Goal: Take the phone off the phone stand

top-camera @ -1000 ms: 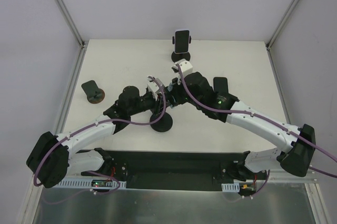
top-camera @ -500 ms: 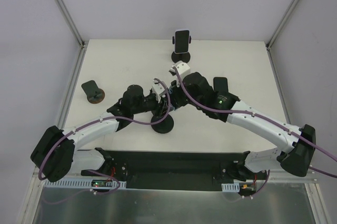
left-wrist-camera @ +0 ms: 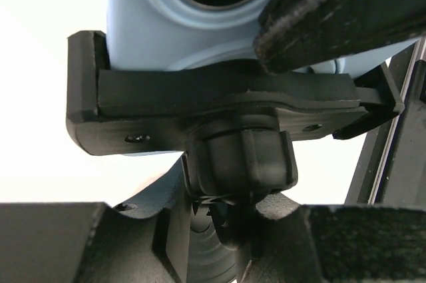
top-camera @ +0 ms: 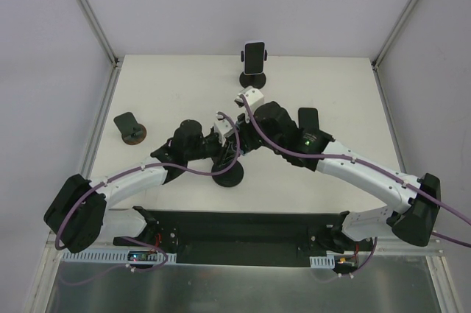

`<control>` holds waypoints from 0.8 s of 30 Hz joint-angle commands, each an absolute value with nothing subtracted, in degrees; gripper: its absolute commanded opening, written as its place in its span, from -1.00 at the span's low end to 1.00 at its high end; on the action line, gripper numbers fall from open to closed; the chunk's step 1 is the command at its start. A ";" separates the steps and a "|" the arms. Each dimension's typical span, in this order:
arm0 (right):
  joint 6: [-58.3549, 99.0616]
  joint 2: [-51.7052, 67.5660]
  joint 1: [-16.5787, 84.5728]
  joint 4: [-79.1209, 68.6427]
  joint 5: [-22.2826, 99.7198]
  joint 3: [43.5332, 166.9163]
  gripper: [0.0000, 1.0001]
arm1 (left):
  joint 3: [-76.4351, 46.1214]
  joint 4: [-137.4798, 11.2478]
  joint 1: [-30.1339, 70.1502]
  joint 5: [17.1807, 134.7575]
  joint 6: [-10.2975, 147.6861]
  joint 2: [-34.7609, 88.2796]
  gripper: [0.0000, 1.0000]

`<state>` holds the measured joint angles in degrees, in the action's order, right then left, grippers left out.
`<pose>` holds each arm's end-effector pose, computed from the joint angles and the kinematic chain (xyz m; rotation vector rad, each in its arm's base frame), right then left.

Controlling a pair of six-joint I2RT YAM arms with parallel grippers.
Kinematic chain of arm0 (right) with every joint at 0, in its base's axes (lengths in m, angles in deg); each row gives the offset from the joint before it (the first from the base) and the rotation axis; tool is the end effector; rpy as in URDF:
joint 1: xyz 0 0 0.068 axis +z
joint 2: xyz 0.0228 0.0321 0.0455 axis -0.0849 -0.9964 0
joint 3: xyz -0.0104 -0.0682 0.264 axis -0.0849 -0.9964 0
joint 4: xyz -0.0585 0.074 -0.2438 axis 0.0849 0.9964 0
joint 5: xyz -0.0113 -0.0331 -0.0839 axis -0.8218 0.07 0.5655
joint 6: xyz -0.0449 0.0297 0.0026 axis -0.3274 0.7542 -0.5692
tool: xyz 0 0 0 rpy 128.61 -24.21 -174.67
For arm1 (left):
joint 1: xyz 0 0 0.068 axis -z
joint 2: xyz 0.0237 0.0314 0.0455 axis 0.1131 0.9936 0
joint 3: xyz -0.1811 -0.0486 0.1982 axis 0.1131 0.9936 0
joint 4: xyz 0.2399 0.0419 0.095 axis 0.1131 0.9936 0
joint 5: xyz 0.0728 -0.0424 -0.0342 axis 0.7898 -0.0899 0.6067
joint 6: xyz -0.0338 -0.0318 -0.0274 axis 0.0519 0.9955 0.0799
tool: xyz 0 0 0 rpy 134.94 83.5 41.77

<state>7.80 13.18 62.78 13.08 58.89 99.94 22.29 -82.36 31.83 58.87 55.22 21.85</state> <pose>0.1681 0.2534 0.3610 -0.9343 1.7738 0.3697 0.2012 -0.1785 0.2415 0.9410 1.6295 -0.8454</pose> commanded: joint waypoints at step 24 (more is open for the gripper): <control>12.22 22.91 68.25 34.25 60.95 99.29 -0.99 | 23.17 -83.95 18.56 70.52 76.28 17.98 -1.00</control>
<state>14.88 15.60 67.76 13.78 67.09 97.51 23.95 -81.11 26.46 54.91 67.97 19.23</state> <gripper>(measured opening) 0.161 0.241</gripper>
